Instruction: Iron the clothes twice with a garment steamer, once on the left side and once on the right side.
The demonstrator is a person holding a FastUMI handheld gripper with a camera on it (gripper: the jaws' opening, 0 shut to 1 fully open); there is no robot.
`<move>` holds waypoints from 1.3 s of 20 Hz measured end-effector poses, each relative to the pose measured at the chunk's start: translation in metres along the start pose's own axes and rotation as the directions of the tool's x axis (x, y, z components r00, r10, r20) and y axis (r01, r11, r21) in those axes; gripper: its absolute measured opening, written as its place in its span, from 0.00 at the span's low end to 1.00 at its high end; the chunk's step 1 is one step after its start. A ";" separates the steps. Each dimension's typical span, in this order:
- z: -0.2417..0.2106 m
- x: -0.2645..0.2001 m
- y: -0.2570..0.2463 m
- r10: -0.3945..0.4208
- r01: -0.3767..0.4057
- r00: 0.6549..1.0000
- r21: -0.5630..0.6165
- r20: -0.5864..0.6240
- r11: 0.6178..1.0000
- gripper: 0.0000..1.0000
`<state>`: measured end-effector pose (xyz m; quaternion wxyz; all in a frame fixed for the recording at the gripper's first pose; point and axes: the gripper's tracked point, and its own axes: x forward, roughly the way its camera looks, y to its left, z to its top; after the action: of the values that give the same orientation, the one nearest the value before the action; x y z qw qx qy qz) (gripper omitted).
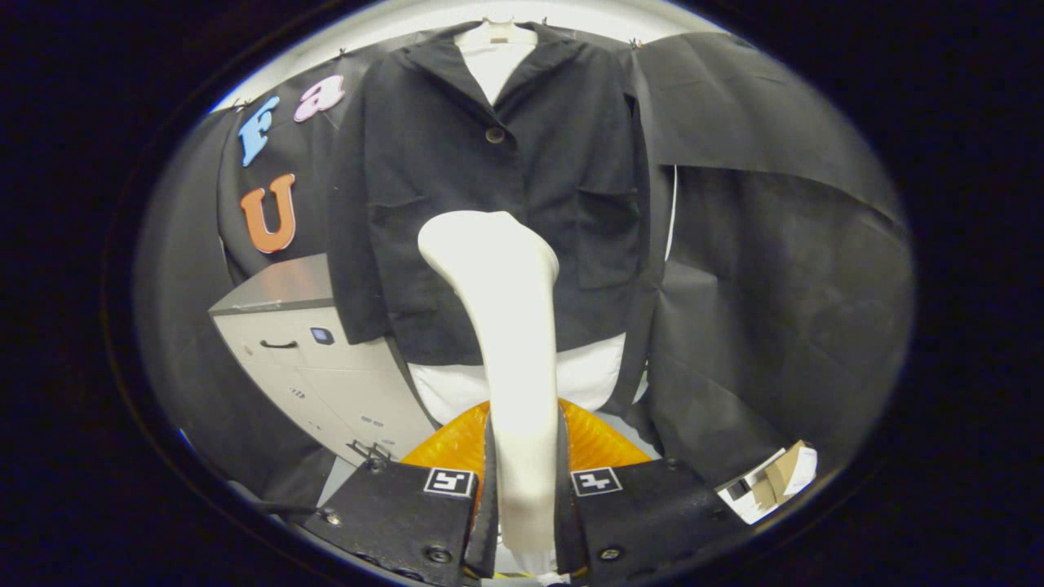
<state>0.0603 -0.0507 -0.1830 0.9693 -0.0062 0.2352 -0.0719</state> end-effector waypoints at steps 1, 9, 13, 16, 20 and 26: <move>0.002 -0.010 0.009 -0.002 0.002 1.000 -0.001 0.011 1.000 0.30; 0.008 -0.100 0.068 0.038 -0.038 0.995 -0.006 0.096 0.999 0.30; 0.011 -0.135 0.094 0.057 -0.053 0.987 -0.035 0.147 0.998 0.30; 0.007 -0.163 0.112 0.093 -0.088 0.982 -0.042 0.161 0.995 0.30; -0.003 -0.188 0.125 0.133 -0.124 0.976 -0.061 0.171 0.990 0.30; -0.019 -0.208 0.131 0.154 -0.144 0.974 -0.073 0.165 0.987 0.30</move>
<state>-0.1137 0.1093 -0.1110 0.9879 -0.0238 0.1532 0.0090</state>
